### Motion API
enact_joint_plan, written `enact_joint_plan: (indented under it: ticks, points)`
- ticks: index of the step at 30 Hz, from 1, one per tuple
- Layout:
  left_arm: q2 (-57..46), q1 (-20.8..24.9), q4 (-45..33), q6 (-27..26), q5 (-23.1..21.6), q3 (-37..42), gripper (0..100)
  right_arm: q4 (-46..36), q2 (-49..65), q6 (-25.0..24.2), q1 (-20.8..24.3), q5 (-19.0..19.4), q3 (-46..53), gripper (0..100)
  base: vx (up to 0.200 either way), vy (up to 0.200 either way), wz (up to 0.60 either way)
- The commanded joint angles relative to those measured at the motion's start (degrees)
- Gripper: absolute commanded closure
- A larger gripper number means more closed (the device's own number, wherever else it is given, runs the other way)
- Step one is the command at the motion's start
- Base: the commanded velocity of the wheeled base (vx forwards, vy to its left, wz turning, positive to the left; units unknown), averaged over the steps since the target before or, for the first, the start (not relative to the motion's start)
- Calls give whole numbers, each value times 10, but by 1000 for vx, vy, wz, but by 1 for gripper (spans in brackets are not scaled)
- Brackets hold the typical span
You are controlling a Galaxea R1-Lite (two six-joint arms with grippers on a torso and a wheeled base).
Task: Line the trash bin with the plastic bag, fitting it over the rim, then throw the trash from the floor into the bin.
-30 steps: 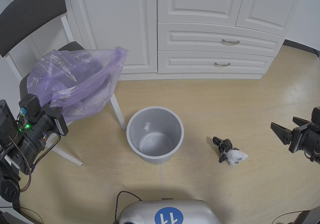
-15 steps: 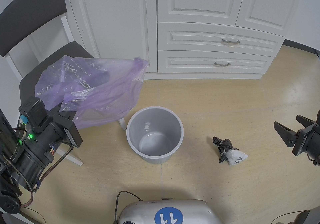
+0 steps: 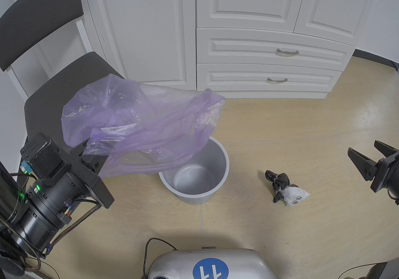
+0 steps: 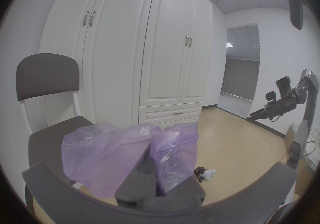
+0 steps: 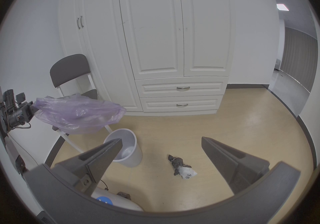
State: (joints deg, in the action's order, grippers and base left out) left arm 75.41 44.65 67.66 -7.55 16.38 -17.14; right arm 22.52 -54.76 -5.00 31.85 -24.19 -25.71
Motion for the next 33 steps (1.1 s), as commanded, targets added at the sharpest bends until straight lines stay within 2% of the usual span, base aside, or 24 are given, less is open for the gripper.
enact_joint_plan:
  ticks: [1, 4, 8, 9, 12, 20, 26, 30, 31, 33]
  points:
    - [-6, 31, 0, 2, -6, -16, 100, 1, -3, 0, 0, 0, 0, 0, 0, 0, 0]
    - [3, 31, -8, 7, -28, -55, 100, -1, -5, 0, 1, 2, 0, 0, 0, 0, 0]
    - [5, 23, -9, 39, -63, -55, 100, 0, -16, 0, 2, 2, 2, 0, 0, 0, 0]
    - [6, 17, -9, 53, -87, -54, 100, 0, -18, 0, 2, 2, 2, 0, 0, 0, 0]
    - [-4, 13, -7, 53, -103, -54, 100, -1, -22, 0, 2, 2, -5, 0, 0, 0, 0]
    - [-33, 49, -8, 51, -102, -43, 100, -7, -56, 13, 3, 3, -57, 0, 0, 0, 0]
    - [-40, 51, -6, 41, -104, -38, 100, -7, -26, 29, 36, 33, -42, 0, 0, 0, 0]
    - [-40, 51, -7, 17, -97, -36, 100, -6, -20, 43, 47, 33, -29, 0, 0, 0, 0]
    - [-38, 51, -7, -16, -94, -34, 100, 1, -33, 52, 47, 34, -41, 0, 0, 0, 0]
    - [-30, 51, -4, -30, -77, -38, 100, 1, -62, 51, 47, 34, -65, 0, 0, 0, 0]
